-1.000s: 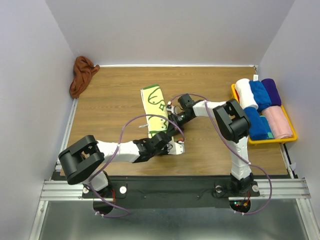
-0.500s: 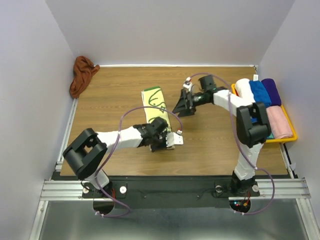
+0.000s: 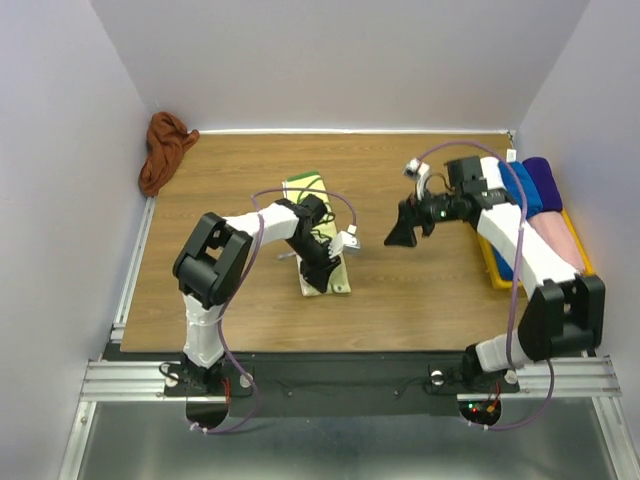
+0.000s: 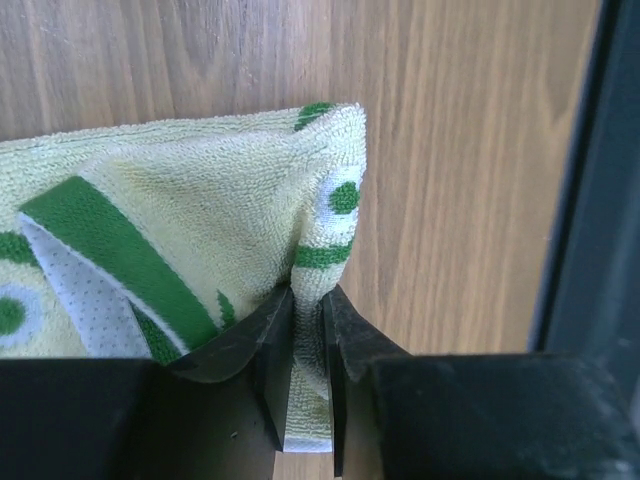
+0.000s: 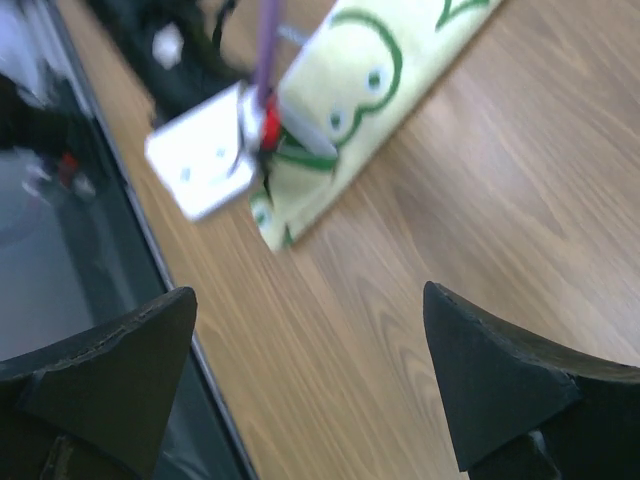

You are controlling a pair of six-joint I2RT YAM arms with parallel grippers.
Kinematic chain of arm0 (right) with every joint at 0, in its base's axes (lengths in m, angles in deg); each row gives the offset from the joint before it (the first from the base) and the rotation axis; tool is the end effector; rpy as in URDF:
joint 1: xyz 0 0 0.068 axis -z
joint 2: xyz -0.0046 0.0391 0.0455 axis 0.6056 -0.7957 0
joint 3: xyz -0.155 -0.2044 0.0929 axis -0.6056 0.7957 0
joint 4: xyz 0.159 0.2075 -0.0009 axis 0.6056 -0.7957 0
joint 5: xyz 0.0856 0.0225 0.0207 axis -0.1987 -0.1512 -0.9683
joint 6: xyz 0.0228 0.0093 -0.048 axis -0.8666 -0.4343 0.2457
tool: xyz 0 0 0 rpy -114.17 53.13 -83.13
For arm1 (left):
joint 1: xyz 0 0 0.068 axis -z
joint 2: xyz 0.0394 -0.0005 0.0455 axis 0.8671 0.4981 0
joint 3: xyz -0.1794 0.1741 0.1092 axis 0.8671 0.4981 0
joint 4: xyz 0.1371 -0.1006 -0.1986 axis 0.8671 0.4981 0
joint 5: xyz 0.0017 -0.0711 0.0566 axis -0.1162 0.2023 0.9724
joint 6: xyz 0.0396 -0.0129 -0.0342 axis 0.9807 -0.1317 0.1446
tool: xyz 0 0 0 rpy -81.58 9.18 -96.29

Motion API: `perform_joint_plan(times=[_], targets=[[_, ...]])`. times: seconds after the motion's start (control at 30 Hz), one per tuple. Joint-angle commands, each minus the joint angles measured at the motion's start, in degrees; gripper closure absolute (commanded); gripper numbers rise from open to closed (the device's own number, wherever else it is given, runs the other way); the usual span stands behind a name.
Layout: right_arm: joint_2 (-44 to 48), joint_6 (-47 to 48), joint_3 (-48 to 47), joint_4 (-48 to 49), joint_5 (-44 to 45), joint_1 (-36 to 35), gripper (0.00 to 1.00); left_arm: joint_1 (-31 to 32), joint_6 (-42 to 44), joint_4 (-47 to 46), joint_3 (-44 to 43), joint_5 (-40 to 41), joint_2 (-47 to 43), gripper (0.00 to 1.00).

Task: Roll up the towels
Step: Roll the towel

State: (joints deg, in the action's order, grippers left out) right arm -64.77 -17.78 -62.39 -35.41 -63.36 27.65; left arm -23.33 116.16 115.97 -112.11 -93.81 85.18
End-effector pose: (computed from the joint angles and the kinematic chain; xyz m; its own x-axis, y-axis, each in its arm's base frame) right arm 0.2999 0.0797 0.2898 -0.6160 -0.2515 -0.7465 -0.7536 0.4641 0.4654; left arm 0.2758 -0.2362 0.1583 -0.1210 0.7579 -0.6410 0.9598 -0.0755 -0.2704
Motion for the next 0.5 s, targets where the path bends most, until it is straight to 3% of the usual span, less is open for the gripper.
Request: perform_joint_plan(times=[0.0,0.2,0.47], targets=[[6.71,17.76,4.86,-8.31,9.5,-5.21,0.03,-1.99,5.13,10.15,-4.2,-5.08,8.92,0.71],[10.94,17.51,12.52,-2.26,22.32,-22.17,0.15,-4.97,7.77,15.96,-11.23,-7.9,17.64,0.71],[1.72,22.16,13.13,14.16,37.03,-37.64,0.25,-6.3,8.38,17.98,-14.05,-6.5,21.24,0.71]])
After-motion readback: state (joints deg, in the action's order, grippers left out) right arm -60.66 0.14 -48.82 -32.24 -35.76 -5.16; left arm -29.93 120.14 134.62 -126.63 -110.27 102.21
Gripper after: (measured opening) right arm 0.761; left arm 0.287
